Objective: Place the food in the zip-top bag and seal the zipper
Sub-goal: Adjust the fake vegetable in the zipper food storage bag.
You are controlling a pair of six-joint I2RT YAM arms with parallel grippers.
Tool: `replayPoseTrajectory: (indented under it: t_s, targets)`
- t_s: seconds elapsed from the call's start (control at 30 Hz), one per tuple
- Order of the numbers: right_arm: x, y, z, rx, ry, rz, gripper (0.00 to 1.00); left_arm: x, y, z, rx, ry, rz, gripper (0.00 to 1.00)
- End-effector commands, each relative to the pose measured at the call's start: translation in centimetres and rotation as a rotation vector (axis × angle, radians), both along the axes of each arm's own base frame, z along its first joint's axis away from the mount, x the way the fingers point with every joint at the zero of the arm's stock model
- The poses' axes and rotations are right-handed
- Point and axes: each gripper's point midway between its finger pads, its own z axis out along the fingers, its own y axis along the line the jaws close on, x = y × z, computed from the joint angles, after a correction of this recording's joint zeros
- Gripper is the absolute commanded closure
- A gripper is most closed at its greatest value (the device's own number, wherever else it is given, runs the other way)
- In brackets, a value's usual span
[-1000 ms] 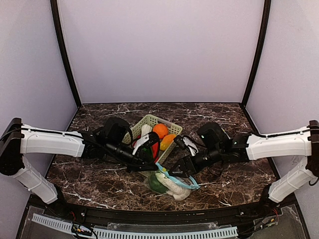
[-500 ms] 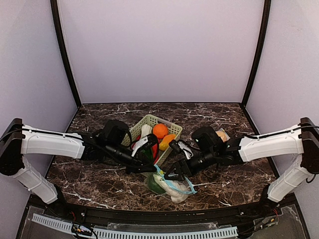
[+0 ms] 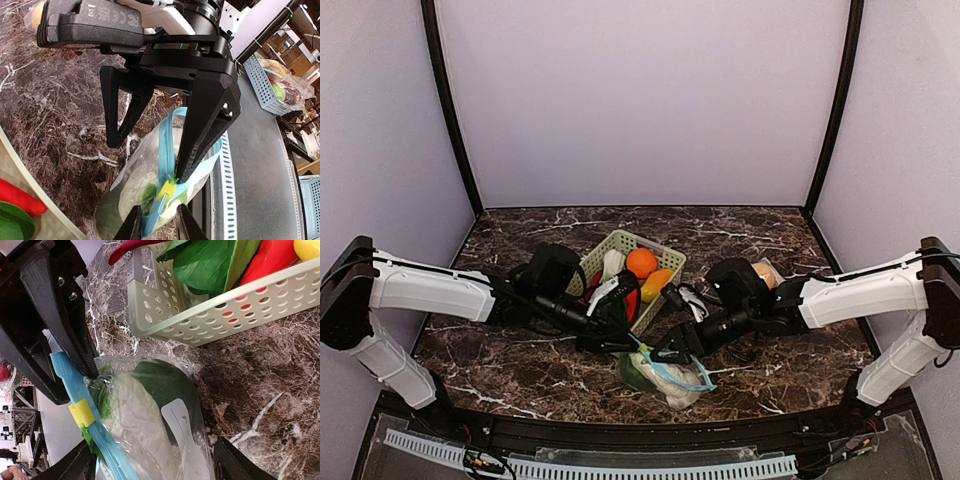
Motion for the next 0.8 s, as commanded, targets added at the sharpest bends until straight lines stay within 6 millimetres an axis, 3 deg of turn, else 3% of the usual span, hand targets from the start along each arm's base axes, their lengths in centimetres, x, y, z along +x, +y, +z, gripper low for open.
replayPoseTrajectory:
  t_s: [0.0, 0.1, 0.17, 0.43, 0.77]
  targets:
    - [-0.1, -1.7, -2.9, -0.107, 0.018, -0.035, 0.23, -1.6, -0.4, 0.3, -0.022, 0.027, -0.072, 0.82]
    - [-0.1, -1.6, -2.8, -0.104, 0.017, -0.032, 0.23, -1.6, -0.4, 0.3, -0.021, 0.026, -0.069, 0.97]
    - [-0.1, -1.7, -2.3, -0.095, 0.011, -0.035, 0.21, -1.6, -0.3, 0.3, -0.027, 0.020, -0.065, 0.99]
    - [0.9, -2.4, 1.3, -0.028, -0.044, -0.083, 0.14, -1.4, -0.1, 0.3, -0.032, -0.001, -0.048, 0.99]
    - [0.9, -2.7, 0.4, -0.054, -0.036, -0.087, 0.15, -1.4, -0.1, 0.6, -0.037, -0.010, -0.047, 0.99]
